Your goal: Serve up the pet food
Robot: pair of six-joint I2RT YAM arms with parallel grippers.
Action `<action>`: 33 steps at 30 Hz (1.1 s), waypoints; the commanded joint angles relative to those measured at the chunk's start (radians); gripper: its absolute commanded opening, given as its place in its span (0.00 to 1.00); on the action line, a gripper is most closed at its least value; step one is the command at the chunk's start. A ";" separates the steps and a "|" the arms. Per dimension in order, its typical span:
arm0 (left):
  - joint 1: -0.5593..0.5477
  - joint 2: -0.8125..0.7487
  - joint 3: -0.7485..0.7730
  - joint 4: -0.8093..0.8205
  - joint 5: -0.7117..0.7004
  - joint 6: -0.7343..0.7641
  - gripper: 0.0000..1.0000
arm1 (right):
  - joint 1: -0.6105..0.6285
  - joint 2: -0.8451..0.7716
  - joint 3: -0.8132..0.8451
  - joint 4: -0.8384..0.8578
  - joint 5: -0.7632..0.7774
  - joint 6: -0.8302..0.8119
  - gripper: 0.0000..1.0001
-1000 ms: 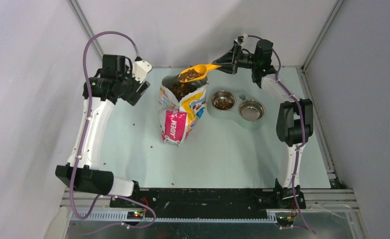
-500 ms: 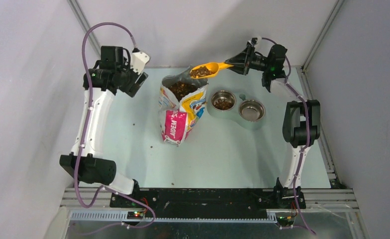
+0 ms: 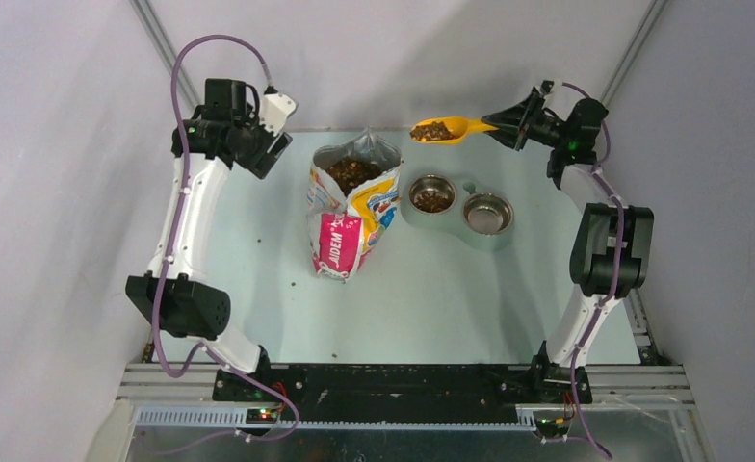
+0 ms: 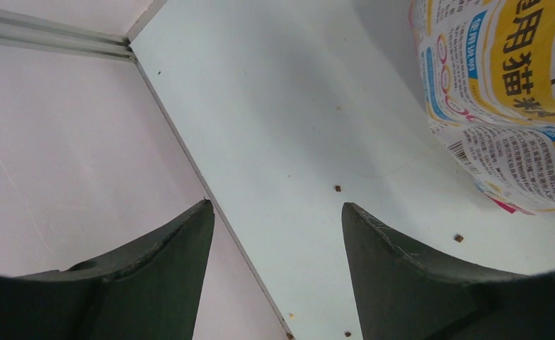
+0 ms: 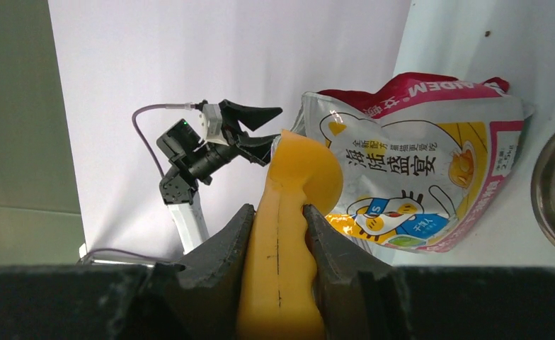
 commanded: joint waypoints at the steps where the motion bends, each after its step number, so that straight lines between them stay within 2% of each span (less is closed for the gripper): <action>1: 0.003 0.007 0.039 0.022 0.043 0.004 0.73 | -0.041 -0.085 -0.033 0.041 -0.010 -0.021 0.00; 10: 0.002 0.054 0.073 0.037 0.061 -0.006 0.73 | -0.137 -0.115 -0.082 -0.016 -0.032 -0.079 0.00; 24: 0.003 0.040 0.035 0.047 0.068 0.000 0.73 | -0.315 -0.119 -0.211 0.087 -0.078 -0.133 0.00; 33: 0.003 0.029 0.012 0.056 0.073 -0.003 0.73 | -0.426 -0.104 -0.267 0.015 -0.125 -0.245 0.00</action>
